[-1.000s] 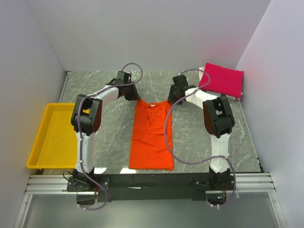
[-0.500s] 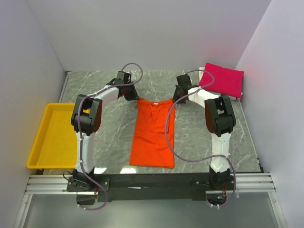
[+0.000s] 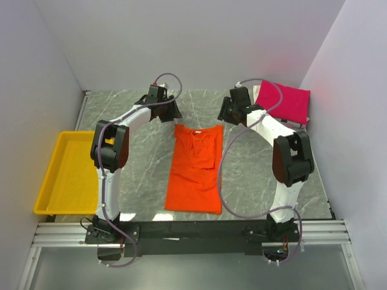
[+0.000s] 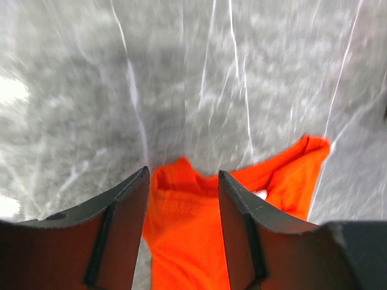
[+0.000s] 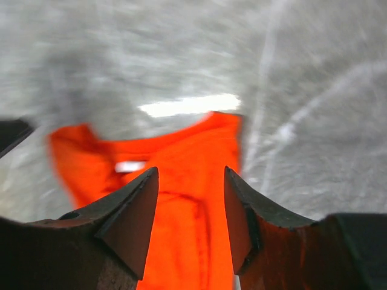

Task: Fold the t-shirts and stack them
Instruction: Fold the tshirt

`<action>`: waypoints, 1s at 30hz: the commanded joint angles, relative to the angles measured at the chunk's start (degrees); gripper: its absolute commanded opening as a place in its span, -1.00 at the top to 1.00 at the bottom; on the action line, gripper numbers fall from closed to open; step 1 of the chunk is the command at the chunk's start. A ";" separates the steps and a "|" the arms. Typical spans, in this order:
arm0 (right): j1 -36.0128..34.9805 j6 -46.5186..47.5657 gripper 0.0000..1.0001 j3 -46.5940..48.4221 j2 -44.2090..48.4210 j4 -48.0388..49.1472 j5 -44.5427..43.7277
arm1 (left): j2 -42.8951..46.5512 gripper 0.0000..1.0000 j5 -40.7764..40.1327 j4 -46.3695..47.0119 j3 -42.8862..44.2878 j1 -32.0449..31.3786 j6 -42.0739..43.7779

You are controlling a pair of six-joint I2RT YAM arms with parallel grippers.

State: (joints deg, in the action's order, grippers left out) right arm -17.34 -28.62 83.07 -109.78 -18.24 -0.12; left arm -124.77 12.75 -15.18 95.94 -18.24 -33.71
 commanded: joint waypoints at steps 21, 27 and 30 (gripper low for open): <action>-13.42 11.48 0.03 7.11 -8.79 -1.27 2.67 | 35.11 0.14 -11.88 -7.32 -35.19 -9.00 -28.33; -14.03 10.52 0.03 5.00 -8.52 -0.30 1.79 | 34.17 0.15 -11.61 -4.25 -39.60 -15.50 -30.97; -14.12 9.99 0.09 3.69 -8.44 -0.57 0.91 | 32.05 0.16 -12.22 -5.12 -39.78 -17.09 -31.94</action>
State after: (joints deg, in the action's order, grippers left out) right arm -30.98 -18.46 87.20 -118.56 -19.29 2.46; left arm -91.79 0.60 -23.07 56.21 -34.39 -63.33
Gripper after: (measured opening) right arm 0.466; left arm 0.424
